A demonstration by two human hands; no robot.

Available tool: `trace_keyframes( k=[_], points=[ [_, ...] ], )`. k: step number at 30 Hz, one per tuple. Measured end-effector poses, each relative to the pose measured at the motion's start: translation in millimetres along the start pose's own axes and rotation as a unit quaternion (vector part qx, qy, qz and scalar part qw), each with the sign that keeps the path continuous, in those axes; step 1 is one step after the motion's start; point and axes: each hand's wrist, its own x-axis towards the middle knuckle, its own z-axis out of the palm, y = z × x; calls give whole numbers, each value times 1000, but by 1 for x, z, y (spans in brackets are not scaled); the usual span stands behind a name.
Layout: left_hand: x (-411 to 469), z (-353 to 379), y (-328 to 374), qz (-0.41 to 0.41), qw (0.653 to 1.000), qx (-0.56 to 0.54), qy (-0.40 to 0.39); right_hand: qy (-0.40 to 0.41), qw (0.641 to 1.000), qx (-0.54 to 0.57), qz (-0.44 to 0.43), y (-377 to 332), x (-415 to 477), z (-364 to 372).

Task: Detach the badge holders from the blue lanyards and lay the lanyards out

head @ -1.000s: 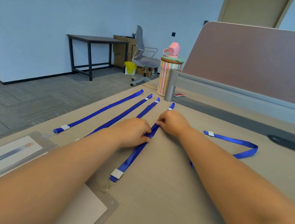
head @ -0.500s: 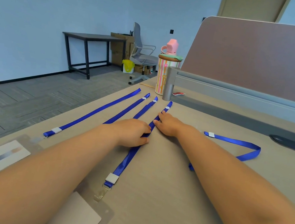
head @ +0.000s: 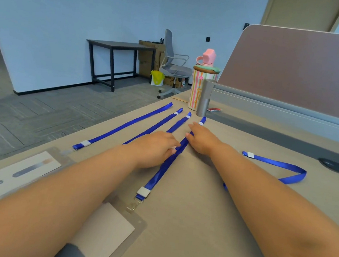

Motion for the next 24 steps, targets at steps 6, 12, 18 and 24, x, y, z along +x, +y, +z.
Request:
trace_keyframes(
  k=[6, 12, 18, 24],
  points=[
    [-69, -15, 4, -40, 999, -2, 36, -2, 998, 10, -60, -44, -62, -2],
    [-140, 3, 19, -51, 999, 0, 19, -18, 997, -36, -60, -68, -117, 14],
    [-176, 22, 33, -45, 998, 19, 46, -42, 999, 0, -25, -76, -132, 25],
    [-181, 31, 42, -71, 992, 10, 106, -29, 999, 12, -1, -79, -133, 30]
  ],
)
